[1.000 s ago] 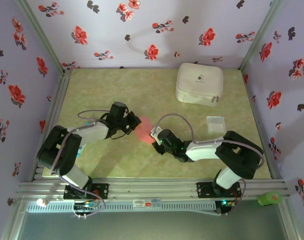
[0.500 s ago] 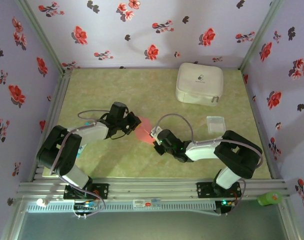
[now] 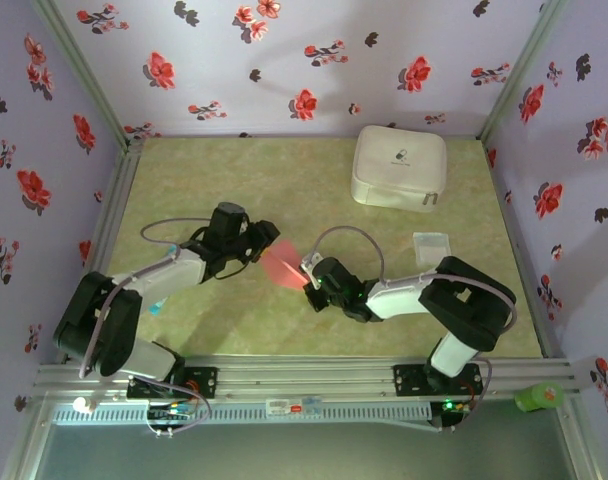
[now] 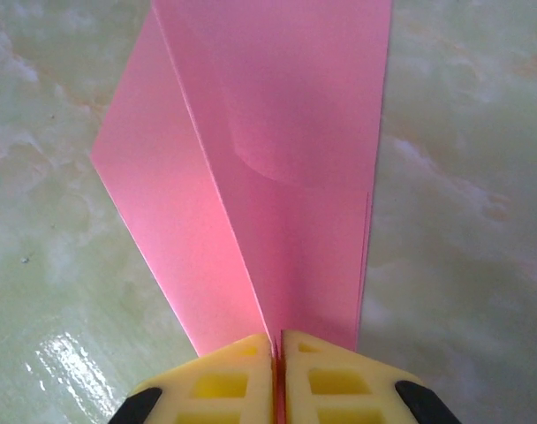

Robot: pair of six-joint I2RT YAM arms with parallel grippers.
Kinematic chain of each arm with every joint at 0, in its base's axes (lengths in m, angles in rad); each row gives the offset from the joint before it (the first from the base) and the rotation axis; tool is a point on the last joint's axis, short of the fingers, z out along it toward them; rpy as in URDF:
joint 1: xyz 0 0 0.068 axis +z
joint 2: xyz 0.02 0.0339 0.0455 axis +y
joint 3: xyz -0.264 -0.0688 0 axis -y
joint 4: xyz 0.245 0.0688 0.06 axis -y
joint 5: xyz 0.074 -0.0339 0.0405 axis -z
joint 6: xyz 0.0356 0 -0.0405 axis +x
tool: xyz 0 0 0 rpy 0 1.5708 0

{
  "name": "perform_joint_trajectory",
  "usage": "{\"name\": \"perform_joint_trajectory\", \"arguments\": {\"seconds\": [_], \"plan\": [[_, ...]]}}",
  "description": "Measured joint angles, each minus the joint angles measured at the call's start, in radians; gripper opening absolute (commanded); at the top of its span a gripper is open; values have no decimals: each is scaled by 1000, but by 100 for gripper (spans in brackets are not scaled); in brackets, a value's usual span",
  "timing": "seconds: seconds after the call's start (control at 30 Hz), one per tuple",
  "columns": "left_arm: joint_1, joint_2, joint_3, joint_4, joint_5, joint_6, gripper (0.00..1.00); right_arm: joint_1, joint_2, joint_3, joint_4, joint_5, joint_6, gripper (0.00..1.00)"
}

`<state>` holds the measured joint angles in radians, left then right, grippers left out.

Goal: Fold a paper plane with a square sheet of paper (pick it up from the middle)
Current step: Fourth fold the wing at the center of the table.

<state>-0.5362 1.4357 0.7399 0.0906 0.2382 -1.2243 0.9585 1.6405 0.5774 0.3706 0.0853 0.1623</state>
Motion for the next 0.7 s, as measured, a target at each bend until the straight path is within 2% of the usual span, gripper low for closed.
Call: {"name": "perform_joint_trajectory", "arguments": {"seconds": [0.27,0.47,0.7], "plan": [[0,-4,-18,-14,-11,0,43,-46,18,8,23,-82,63,6],[0,-4,-27,-13,-11,0,40,-103,36,21,37,-194,130,5],[0,-4,-42,-9,-10,0,36,-119,63,45,44,-259,172,6]]}}
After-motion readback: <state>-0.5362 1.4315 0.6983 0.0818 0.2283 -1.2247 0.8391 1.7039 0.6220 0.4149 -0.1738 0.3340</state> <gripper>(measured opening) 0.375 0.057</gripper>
